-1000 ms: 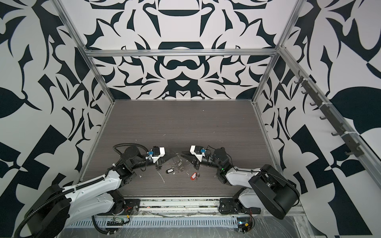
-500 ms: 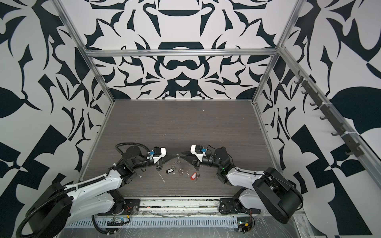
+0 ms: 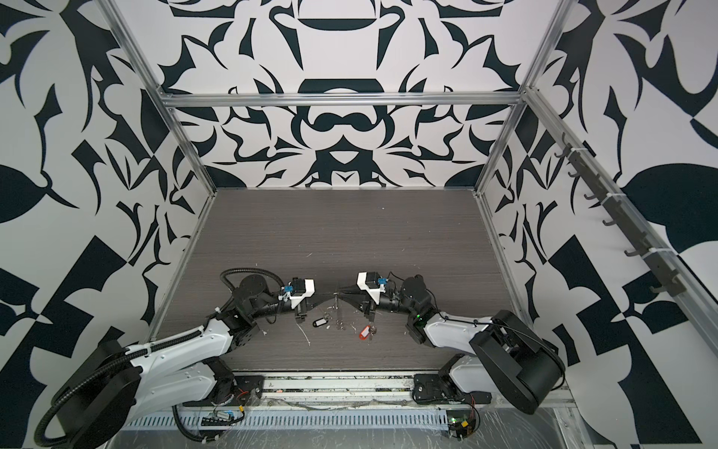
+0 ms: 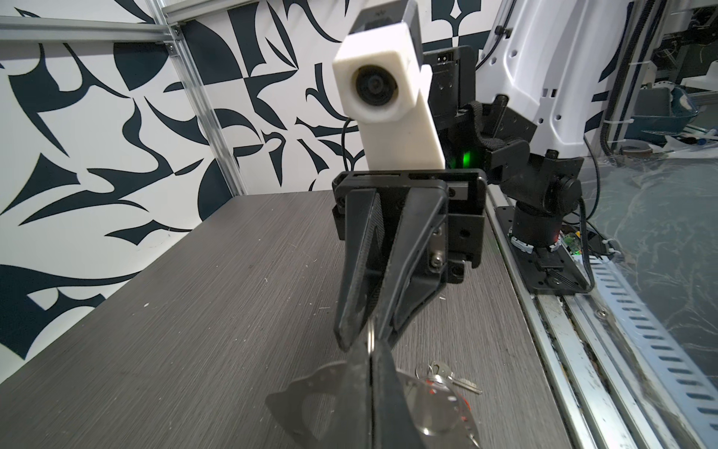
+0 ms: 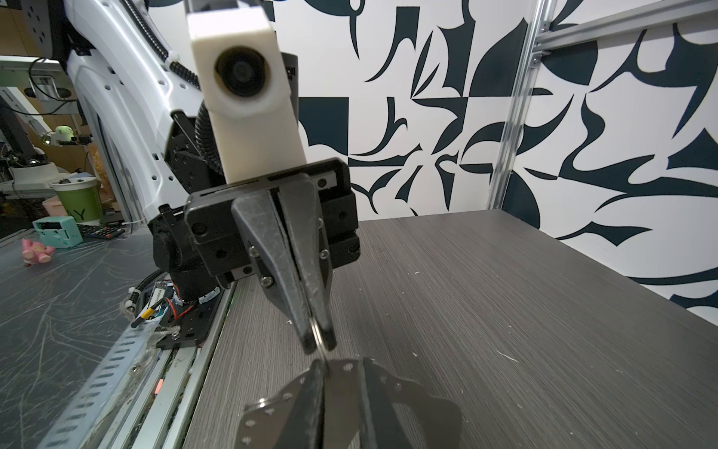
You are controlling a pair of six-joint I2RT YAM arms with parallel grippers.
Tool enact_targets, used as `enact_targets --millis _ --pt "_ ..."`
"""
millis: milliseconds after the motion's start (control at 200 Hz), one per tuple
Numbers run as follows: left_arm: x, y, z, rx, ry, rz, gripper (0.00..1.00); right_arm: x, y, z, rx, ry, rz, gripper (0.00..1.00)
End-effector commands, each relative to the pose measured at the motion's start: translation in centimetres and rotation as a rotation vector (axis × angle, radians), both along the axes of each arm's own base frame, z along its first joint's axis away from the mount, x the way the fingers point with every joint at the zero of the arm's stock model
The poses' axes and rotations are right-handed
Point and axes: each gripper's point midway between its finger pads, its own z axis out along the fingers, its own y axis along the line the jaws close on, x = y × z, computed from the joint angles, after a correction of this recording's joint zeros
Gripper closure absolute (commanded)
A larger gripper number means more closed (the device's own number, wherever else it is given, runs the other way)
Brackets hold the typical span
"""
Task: Attach keys to a key ring
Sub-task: Pass the keyring.
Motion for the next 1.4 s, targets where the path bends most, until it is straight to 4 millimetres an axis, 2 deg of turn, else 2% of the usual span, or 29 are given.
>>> enact_targets --millis 0,245,350,515,620,725,840,1175,1395 --pt "-0.4 -0.1 1.0 -0.032 -0.033 -0.023 1.0 -0.1 0.2 2.6 0.06 -0.064 0.023 0.83" --pt "-0.3 -0.1 0.8 -0.033 -0.031 -0.02 1.0 -0.3 0.1 2.6 0.063 -0.067 0.024 1.0" --pt "-0.1 -0.2 0.8 -0.032 -0.025 -0.017 0.9 0.0 0.0 2.3 0.048 -0.067 0.002 1.0" --pt "0.2 0.2 0.7 -0.03 -0.026 0.023 0.65 0.9 -0.3 1.2 -0.033 -0.059 -0.066 1.0" --pt "0.7 0.6 0.9 -0.029 -0.042 0.067 0.58 1.6 -0.4 0.5 -0.149 -0.021 -0.091 1.0" --pt "1.1 0.8 0.9 -0.003 -0.041 0.099 0.57 2.3 -0.6 0.7 -0.225 0.02 -0.13 1.0" --pt "1.4 0.9 1.0 0.01 -0.048 0.112 0.57 2.5 -0.6 1.3 -0.223 0.045 -0.151 1.0" --pt "1.6 1.2 1.2 0.06 -0.049 0.132 0.6 3.1 0.0 0.6 -0.331 0.072 -0.198 1.0" --pt "1.9 1.2 1.4 0.086 -0.063 0.146 0.63 2.6 0.4 0.9 -0.395 0.054 -0.218 1.0"
